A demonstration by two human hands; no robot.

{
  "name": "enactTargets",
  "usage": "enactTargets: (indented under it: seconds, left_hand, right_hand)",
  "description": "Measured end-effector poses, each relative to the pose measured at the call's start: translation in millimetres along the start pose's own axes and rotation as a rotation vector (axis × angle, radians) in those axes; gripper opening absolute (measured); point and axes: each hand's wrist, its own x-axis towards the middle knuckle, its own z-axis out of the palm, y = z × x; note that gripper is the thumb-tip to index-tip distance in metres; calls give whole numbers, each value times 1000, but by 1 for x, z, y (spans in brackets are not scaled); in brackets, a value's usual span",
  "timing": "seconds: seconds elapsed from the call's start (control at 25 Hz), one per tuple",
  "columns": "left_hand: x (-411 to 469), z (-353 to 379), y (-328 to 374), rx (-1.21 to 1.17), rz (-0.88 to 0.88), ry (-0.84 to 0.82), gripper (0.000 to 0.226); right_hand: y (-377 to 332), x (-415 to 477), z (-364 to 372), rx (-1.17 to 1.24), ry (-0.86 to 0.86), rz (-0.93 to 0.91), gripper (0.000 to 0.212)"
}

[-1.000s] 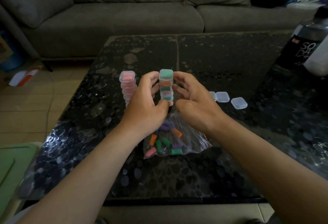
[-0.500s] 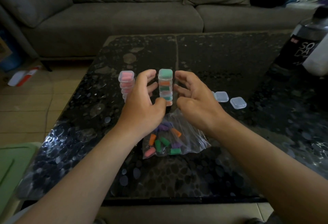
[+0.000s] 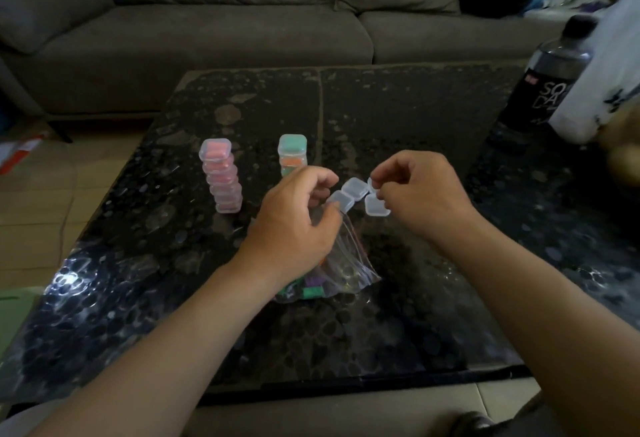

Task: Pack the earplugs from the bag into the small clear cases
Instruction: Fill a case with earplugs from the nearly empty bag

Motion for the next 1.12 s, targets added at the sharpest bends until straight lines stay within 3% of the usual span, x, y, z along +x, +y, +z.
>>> enactTargets:
  seconds: [0.2, 0.36, 0.64, 0.76, 0.96, 1.12]
  left_hand:
    - [5, 16, 1, 131, -32, -162, 31]
    - [5, 23, -1, 168, -68, -185, 33]
    - [4, 28, 0, 223, -99, -188, 47]
    - [4, 29, 1, 180, -151, -175, 48]
    - [3, 28, -1, 105, -177, -141, 36]
    - [6, 29, -1, 40, -258, -112, 36]
  right_hand:
    - [22, -1, -9, -318, -58, 20, 19]
    - [28, -2, -6, -417, -101, -29, 17]
    - [21, -5, -3, -395, -157, -95, 38]
    - [21, -7, 2, -378, -243, -154, 38]
    - [22, -3, 9, -341, -346, -101, 29]
    - [22, -3, 12, -314, -391, -76, 36]
